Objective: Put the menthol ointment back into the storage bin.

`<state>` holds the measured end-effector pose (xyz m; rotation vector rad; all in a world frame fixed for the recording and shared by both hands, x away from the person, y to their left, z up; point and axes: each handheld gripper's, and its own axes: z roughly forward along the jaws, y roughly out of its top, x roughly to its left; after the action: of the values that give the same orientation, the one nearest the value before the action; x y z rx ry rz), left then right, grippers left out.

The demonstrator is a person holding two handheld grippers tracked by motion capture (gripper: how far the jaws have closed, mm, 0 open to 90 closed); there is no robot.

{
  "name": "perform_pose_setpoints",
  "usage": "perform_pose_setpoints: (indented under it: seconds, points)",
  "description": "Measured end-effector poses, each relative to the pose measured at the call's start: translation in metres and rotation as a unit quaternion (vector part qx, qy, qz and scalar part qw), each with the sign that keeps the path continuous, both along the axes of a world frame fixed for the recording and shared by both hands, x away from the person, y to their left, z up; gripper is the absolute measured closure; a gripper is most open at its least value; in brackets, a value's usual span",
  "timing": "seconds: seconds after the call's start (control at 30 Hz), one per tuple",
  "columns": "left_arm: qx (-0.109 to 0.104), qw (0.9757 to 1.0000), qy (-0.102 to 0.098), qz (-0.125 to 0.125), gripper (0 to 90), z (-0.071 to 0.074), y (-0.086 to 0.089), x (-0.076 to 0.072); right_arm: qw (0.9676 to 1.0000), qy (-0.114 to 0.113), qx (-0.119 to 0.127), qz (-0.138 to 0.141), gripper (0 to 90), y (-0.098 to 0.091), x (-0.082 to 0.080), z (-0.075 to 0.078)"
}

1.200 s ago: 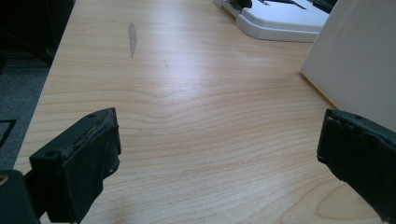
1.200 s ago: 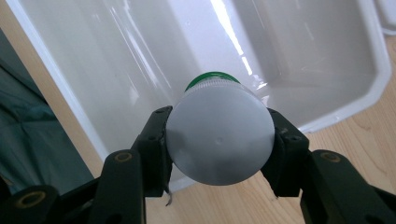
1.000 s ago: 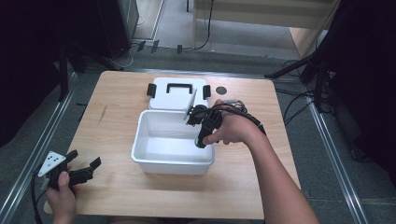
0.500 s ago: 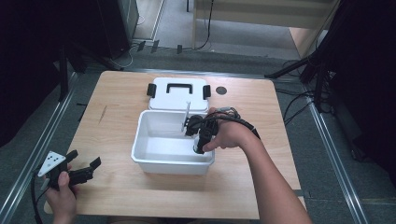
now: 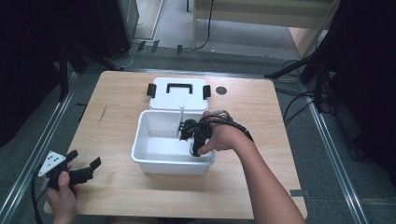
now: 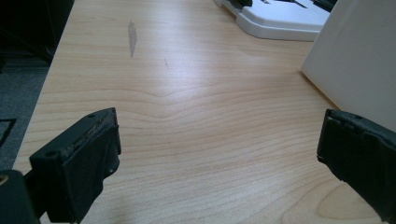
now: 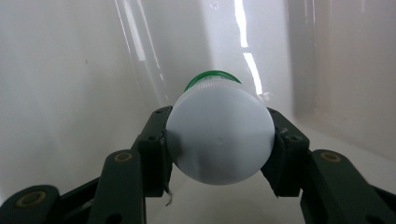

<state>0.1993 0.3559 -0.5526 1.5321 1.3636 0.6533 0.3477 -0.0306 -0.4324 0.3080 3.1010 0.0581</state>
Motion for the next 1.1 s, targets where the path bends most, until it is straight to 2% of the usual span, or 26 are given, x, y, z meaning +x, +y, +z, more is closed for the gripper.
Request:
perform_pose_setpoints:
  seconds: [0.1,0.3,0.47,0.77,0.9,1.1]
  points:
    - [-0.001,1.0000,0.000,0.000,0.1,0.000,0.000,0.000,1.0000,0.002,0.000,0.001,51.0,0.002,0.000,-0.002]
    - [-0.002,1.0000,0.000,0.000,0.1,0.000,0.000,0.000,0.9998,0.001,-0.019,0.004,50.9,0.007,0.001,-0.011]
    - [0.000,1.0000,0.001,-0.001,0.1,0.000,0.000,0.000,0.9997,-0.004,-0.025,0.002,50.9,0.010,0.001,-0.014]
    - [-0.001,1.0000,0.001,0.001,0.1,0.000,0.000,0.000,0.9985,0.002,-0.054,0.005,50.9,0.016,0.000,-0.026]
    - [-0.003,1.0000,0.002,0.000,0.1,0.000,0.001,0.001,0.9985,0.006,-0.055,-0.001,50.9,0.016,0.000,-0.030]
    - [-0.003,1.0000,0.002,0.001,0.1,0.000,0.001,0.001,0.9974,0.009,-0.072,-0.001,50.7,0.018,0.000,-0.040]
